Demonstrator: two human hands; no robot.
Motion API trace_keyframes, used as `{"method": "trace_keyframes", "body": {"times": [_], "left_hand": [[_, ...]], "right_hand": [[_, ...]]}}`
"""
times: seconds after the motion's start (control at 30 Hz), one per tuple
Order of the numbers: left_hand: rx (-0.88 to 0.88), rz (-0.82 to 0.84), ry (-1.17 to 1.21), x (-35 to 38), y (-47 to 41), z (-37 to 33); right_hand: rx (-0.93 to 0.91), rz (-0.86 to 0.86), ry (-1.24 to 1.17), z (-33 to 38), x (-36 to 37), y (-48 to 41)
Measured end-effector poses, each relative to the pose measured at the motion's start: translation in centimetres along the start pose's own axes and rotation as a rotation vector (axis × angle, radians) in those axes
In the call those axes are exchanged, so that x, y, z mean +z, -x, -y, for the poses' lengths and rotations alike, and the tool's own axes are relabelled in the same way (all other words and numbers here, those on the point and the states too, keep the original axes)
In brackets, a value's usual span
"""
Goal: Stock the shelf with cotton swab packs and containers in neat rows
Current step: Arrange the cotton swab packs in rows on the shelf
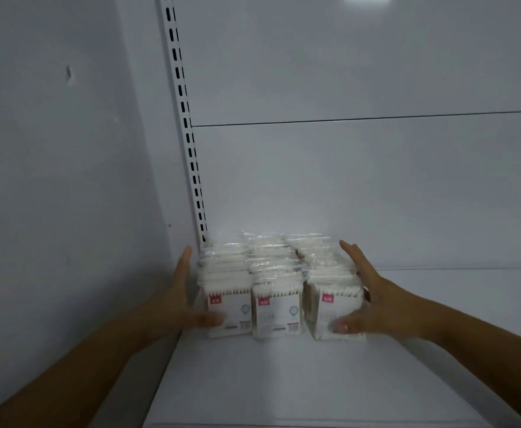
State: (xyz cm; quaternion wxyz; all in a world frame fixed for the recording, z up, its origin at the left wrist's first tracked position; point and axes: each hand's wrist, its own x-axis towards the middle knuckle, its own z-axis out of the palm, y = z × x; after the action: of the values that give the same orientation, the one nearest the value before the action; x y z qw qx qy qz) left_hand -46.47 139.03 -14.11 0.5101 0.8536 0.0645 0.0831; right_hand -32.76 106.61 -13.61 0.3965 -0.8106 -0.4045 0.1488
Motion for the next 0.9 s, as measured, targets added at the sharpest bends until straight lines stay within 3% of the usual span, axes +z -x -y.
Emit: {"method": "trace_keyframes", "body": {"times": [0.07, 0.13, 0.3, 0.5, 0.63, 0.7, 0.77, 0.9], "left_hand": [[0.131, 0.126, 0.055, 1.1, -1.1, 1.4], [0.195, 0.091, 0.07, 1.8, -2.6, 2.5], [0.18, 0.065, 0.041, 2.3, -4.7, 3.3], [0.134, 0.165, -0.061, 0.0, -3.3, 1.3], [0.259, -0.293, -0.125, -1.5, -2.0, -3.0], [0.364, -0.441, -0.151, -0.1, -2.7, -6.3], [0.445, -0.328, -0.269, 3.0, -4.4, -10.5], [0.37, 0.296, -0.803, 12.5, -9.0, -20.1]], "right_hand": [[-0.034, -0.031, -0.005, -0.6, 0.5, -1.0], [-0.051, -0.107, 0.019, -0.9, 1.2, -1.6], [0.033, -0.201, 0.177, -1.1, 2.0, -1.8], [0.158, -0.173, 0.453, 0.5, 2.0, -1.4], [0.156, -0.171, 0.41, 1.1, 0.5, 0.3], [0.15, -0.248, 0.488, 1.1, -1.7, 1.6], [0.201, -0.29, 0.666, 0.9, -5.6, 3.1], [0.499, -0.24, 1.085, 1.0, -14.9, 8.9]]}}
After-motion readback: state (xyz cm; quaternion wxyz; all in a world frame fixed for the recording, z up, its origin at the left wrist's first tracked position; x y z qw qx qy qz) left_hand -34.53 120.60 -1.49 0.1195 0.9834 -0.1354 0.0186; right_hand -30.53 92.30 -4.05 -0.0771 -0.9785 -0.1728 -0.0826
